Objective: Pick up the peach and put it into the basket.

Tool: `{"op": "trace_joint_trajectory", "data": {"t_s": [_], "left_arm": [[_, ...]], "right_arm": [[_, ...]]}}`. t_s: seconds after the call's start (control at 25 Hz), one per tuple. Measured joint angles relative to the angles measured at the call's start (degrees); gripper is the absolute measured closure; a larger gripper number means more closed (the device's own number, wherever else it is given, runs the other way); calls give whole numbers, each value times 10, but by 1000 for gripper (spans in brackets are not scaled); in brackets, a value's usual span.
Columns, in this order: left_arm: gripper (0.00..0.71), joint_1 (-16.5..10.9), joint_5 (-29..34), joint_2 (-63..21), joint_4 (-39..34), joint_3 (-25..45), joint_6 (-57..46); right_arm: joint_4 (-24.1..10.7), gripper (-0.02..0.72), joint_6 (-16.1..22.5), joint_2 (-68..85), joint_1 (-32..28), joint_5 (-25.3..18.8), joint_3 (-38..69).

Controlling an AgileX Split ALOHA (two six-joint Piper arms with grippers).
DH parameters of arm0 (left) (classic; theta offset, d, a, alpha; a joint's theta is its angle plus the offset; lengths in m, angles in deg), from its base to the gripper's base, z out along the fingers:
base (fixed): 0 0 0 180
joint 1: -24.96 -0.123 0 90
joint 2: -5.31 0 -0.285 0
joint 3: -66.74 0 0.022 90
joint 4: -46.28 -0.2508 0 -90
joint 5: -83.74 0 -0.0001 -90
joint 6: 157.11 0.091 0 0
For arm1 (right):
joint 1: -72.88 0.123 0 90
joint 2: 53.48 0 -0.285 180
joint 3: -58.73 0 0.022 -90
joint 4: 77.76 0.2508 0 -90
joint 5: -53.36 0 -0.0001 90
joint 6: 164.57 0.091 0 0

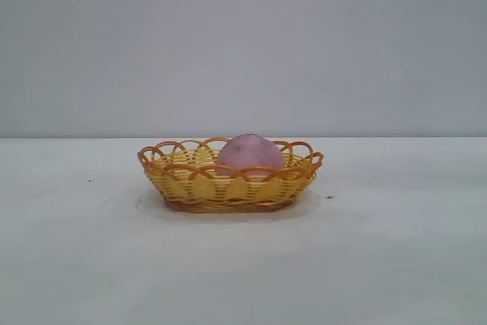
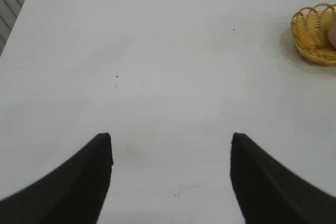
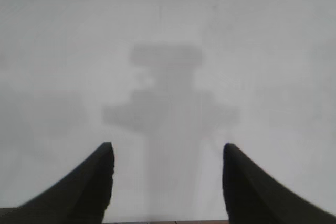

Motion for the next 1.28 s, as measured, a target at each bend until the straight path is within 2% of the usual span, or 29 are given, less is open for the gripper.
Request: {"op": "trace_joint_trajectory", "data": {"t_s": [0.4, 0.76, 1.04, 1.28], "left_arm": [[245, 0, 0, 0, 0, 0, 0], [245, 0, 0, 0, 0, 0, 0], [245, 0, 0, 0, 0, 0, 0], [245, 0, 0, 0, 0, 0, 0]], "right_arm": [[9, 319, 0, 227, 0, 44, 146], [14, 319, 0, 439, 0, 38, 241], [59, 319, 0, 545, 0, 38, 326], [61, 319, 0, 643, 66, 43, 330]]}}
